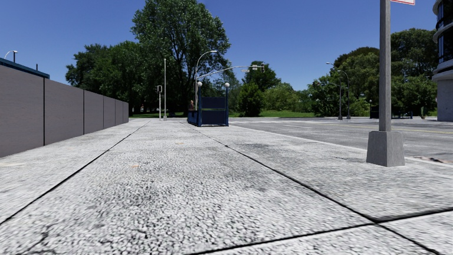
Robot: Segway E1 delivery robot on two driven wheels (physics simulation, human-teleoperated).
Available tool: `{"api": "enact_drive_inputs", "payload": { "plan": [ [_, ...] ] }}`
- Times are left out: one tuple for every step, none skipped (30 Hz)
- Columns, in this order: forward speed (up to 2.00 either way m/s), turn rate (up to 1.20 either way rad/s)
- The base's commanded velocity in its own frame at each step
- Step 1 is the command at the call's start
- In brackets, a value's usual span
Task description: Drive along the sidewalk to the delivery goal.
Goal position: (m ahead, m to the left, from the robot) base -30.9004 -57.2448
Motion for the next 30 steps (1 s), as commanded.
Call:
{"api": "enact_drive_inputs", "payload": {
  "plan": [
    [0.0, 0.0],
    [0.0, 0.0],
    [0.0, 0.0],
    [0.0, 0.0],
    [0.0, 0.0],
    [0.0, 0.0],
    [0.0, 0.0],
    [0.0, 0.0],
    [0.0, 0.0],
    [0.0, 0.0],
    [0.0, 0.0],
    [0.0, 0.0],
    [0.0, 0.0],
    [0.0, 0.0],
    [0.0, 0.0],
    [0.0, 0.0],
    [0.0, 0.0],
    [0.0, 0.0],
    [0.0, 0.0],
    [0.0, 0.0],
    [0.0, 0.0],
    [0.0, 0.0],
    [0.0, 0.0],
    [0.0, 0.0],
    [0.0, 0.0],
    [0.0, 0.0],
    [0.0, 0.0],
    [0.0, 0.0],
    [0.0, 0.0],
    [0.0, 0.0]
  ]
}}
